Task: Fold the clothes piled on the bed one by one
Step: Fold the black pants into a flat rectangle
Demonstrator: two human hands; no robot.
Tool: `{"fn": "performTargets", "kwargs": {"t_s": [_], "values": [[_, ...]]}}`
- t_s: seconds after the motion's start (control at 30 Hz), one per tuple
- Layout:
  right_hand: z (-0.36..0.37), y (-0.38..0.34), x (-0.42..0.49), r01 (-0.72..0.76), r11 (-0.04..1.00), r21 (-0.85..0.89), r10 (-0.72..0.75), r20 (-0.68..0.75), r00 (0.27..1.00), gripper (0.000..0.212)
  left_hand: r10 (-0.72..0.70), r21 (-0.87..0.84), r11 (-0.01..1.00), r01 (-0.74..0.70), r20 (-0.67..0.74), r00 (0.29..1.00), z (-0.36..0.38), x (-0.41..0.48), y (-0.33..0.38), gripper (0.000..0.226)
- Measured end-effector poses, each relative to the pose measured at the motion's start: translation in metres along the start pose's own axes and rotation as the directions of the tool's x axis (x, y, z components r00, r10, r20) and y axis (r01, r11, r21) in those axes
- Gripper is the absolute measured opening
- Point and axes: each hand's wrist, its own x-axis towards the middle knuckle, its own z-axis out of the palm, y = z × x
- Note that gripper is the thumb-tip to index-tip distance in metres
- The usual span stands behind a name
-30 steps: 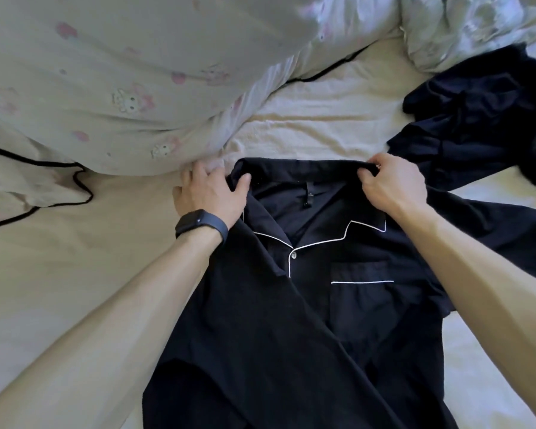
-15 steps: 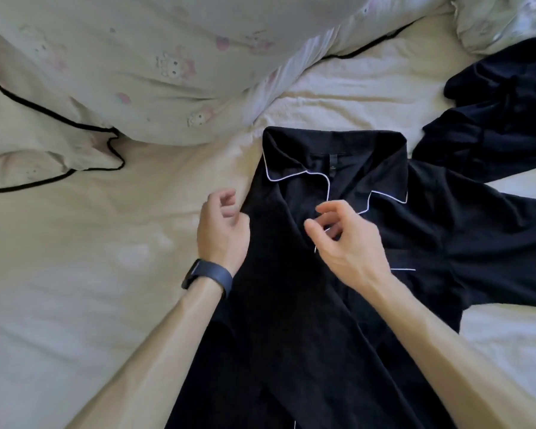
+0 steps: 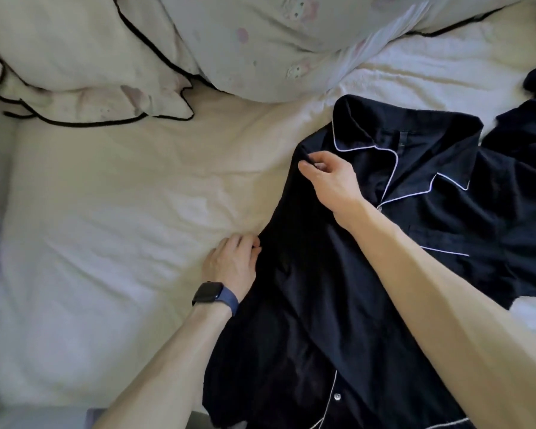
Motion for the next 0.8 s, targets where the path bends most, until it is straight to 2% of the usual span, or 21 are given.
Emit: {"fn": "performTargets", "kwargs": {"t_s": [0.03, 0.07, 0.13, 0.17, 0.27, 0.3, 0.33, 0.4, 0.43, 0.5, 0.57, 0.6, 0.7, 0.8], "values": [[0.003, 0.0, 0.001, -0.009, 1.0, 0.028, 0.008, 0.012, 1.0, 0.003, -0.071, -0.052, 0.996, 0.072, 0.016, 0.997, -0.003, 0.005, -0.007, 0.015], [0.005, 0.001, 0.002, -0.018, 1.0, 0.024, 0.018, 0.028, 0.999, 0.01, -0.166, -0.142, 0.975, 0.168, 0.029, 0.986, -0.006, 0.01, -0.014, 0.011], [0.003, 0.006, 0.001, -0.06, 0.998, -0.034, 0.061, 0.029, 0.998, 0.021, -0.339, -0.378, 0.86, 0.342, 0.075, 0.938, -0.013, 0.02, -0.024, 0.006], [0.001, 0.008, 0.001, -0.084, 0.993, -0.078, 0.086, 0.014, 0.996, 0.027, -0.367, -0.438, 0.821, 0.366, 0.086, 0.926, -0.014, 0.023, -0.026, 0.012], [-0.002, 0.006, 0.003, -0.139, 0.962, -0.236, 0.133, -0.041, 0.99, 0.043, -0.268, -0.435, 0.827, 0.357, 0.254, 0.929, -0.015, 0.023, -0.031, 0.018], [-0.001, 0.001, 0.006, -0.142, 0.947, -0.289, 0.133, -0.052, 0.99, 0.048, -0.209, -0.455, 0.819, 0.35, 0.331, 0.92, -0.017, 0.02, -0.031, 0.03], [0.001, -0.006, 0.01, -0.135, 0.928, -0.348, 0.126, -0.048, 0.991, 0.056, -0.14, -0.457, 0.833, 0.313, 0.373, 0.917, -0.017, 0.015, -0.031, 0.051], [0.007, -0.021, 0.02, -0.104, 0.876, -0.471, 0.11, -0.016, 0.994, 0.064, -0.026, -0.34, 0.925, 0.167, 0.384, 0.923, -0.012, 0.009, -0.03, 0.089], [0.011, -0.026, 0.026, -0.081, 0.855, -0.513, 0.096, 0.003, 0.995, 0.059, -0.006, -0.272, 0.956, 0.109, 0.351, 0.936, -0.011, 0.005, -0.028, 0.09], [0.02, -0.036, 0.039, -0.033, 0.842, -0.538, 0.063, 0.038, 0.997, 0.045, -0.051, -0.211, 0.973, 0.098, 0.217, 0.975, -0.013, 0.004, -0.027, 0.065], [0.028, -0.045, 0.05, -0.012, 0.891, -0.454, 0.027, 0.027, 0.999, 0.049, -0.154, -0.209, 0.962, 0.178, 0.127, 0.98, -0.014, 0.008, -0.03, 0.043], [0.033, -0.048, 0.053, -0.029, 0.938, -0.344, 0.036, 0.012, 0.999, 0.049, -0.215, -0.22, 0.947, 0.235, 0.111, 0.97, -0.014, 0.009, -0.034, 0.04], [0.04, -0.049, 0.061, -0.091, 0.994, -0.056, 0.09, -0.009, 0.996, 0.028, -0.37, -0.341, 0.857, 0.387, 0.117, 0.922, -0.013, 0.012, -0.043, 0.038], [0.032, -0.042, 0.06, -0.17, 0.985, -0.037, 0.171, -0.001, 0.985, 0.028, -0.406, -0.457, 0.78, 0.428, 0.15, 0.901, -0.006, 0.013, -0.044, 0.037]]}}
